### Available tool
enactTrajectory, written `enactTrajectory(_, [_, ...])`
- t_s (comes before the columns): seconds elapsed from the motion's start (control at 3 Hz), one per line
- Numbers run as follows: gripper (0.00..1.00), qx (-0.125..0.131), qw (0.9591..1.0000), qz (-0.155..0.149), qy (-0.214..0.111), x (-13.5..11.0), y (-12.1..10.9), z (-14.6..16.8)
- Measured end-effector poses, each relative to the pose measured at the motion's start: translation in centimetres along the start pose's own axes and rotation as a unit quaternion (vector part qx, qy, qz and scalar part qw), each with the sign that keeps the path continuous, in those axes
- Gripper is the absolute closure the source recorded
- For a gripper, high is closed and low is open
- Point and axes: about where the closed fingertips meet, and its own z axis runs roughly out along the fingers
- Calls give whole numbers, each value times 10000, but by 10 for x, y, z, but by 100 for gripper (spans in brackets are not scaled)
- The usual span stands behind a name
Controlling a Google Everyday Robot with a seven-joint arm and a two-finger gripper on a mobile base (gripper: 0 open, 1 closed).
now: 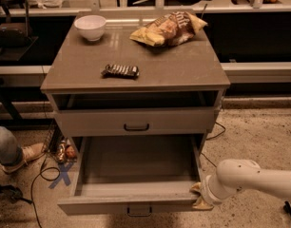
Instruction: Open middle drawer
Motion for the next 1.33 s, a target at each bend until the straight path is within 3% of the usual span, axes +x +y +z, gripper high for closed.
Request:
enactTrajectory(0.67, [100, 28, 9999, 49, -110, 3, 14, 3])
enactTrajectory(1.0, [82, 27, 9999, 49, -110, 3, 14, 3])
enactTrajectory(1.33, [51, 8, 9999, 47, -116, 2, 16, 5])
